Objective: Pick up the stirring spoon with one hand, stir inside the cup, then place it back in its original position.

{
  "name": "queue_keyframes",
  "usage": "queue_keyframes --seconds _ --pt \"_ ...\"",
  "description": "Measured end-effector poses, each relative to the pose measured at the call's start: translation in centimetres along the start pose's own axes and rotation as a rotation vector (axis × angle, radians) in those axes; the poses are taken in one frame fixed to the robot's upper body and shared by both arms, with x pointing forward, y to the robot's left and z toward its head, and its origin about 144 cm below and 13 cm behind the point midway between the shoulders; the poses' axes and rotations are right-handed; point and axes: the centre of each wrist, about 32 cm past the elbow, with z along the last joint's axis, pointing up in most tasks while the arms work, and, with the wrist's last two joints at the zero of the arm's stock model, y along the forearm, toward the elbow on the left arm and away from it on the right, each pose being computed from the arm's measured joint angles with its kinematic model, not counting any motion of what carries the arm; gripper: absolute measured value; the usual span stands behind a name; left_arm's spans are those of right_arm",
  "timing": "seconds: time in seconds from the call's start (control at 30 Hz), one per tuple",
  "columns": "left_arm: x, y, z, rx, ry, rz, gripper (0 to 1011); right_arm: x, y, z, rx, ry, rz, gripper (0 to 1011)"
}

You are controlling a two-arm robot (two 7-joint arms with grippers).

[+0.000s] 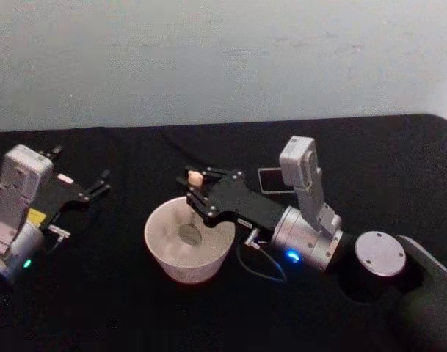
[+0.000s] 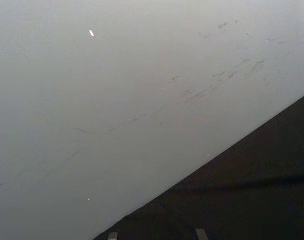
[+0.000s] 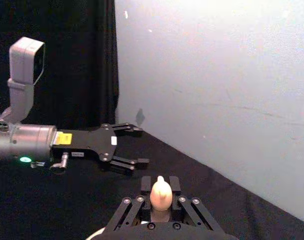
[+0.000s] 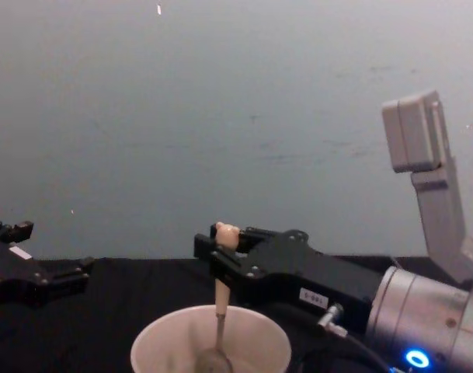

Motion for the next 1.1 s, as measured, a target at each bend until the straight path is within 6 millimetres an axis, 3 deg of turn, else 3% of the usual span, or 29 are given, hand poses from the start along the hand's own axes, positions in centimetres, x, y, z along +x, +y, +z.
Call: queue_keyframes --seconds 0.43,0.7,1.1 --pt "0.0 0.0 0.0 0.000 0.000 0.000 1001 0.5 -0.6 0.2 -0.002 -0.013 -0.019 211" --pt "0.0 0.0 0.0 0.000 0.000 0.000 1001 0.8 -2.2 0.5 -0.013 -0.029 -0.029 211" --pt "0.0 0.0 0.0 0.000 0.000 0.000 1001 -1.1 -4.0 0.7 -0.017 0.016 0.038 211"
